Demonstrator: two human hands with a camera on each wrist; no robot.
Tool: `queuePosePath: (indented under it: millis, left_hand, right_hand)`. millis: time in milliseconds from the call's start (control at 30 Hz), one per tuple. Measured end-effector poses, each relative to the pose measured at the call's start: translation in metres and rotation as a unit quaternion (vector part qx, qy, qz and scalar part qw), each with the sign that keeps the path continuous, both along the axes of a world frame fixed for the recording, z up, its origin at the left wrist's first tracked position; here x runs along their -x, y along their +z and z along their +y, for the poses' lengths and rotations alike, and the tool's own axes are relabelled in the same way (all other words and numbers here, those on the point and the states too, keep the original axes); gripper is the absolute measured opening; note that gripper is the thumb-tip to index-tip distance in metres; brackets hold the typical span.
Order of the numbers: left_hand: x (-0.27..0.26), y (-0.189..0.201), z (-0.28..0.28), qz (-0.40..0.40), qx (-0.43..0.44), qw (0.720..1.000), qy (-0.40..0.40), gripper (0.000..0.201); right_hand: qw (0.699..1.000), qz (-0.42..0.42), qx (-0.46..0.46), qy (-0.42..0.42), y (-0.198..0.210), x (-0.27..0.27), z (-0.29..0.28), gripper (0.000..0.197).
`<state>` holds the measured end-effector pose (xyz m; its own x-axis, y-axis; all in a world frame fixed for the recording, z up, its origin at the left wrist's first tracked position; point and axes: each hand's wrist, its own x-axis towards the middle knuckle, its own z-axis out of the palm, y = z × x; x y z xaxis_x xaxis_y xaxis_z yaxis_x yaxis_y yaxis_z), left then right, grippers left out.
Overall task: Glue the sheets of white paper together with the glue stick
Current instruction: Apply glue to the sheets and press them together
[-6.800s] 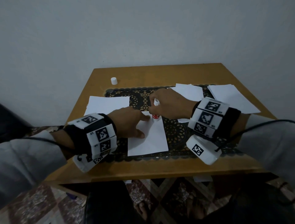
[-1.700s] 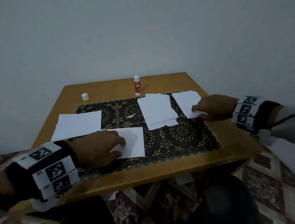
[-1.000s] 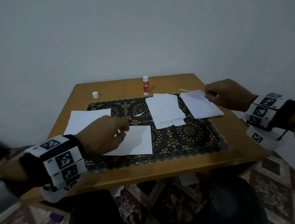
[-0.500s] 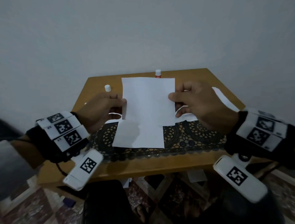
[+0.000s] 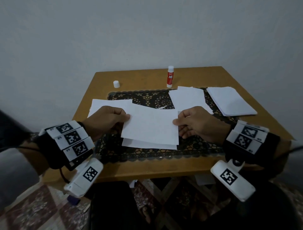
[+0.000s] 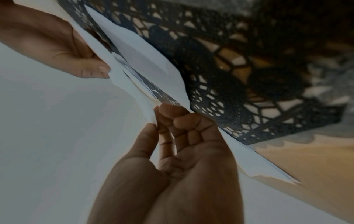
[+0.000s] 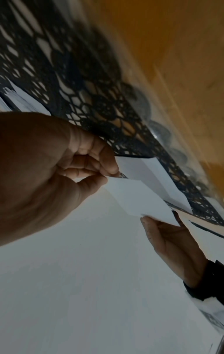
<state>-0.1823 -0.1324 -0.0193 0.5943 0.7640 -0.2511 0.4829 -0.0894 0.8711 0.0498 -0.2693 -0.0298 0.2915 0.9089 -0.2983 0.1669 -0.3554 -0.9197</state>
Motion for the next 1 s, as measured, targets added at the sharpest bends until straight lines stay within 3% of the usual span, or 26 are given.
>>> queuePosePath:
  millis: [233,433,1000]
  left_hand:
    - [-0.006,-0.006,0.008,0.127,-0.131,0.983,-0.017,0.038]
    - [-0.007,-0.005,0.012,0.194,-0.148,0.969,-0.046,0.037]
    - [-0.006,-0.009,0.013,0.228,-0.175,0.953,-0.09,0.034]
  right_hand:
    - [0.995,-0.081,0.033,0.044,0.0,-0.003,0.006,0.02]
    - [0.985,-0.137,0.059,0.085,0.002,-0.004,0.012,0.021]
    - [0.979,-0.184,0.047,0.078,-0.009,-0.004,0.015,0.021]
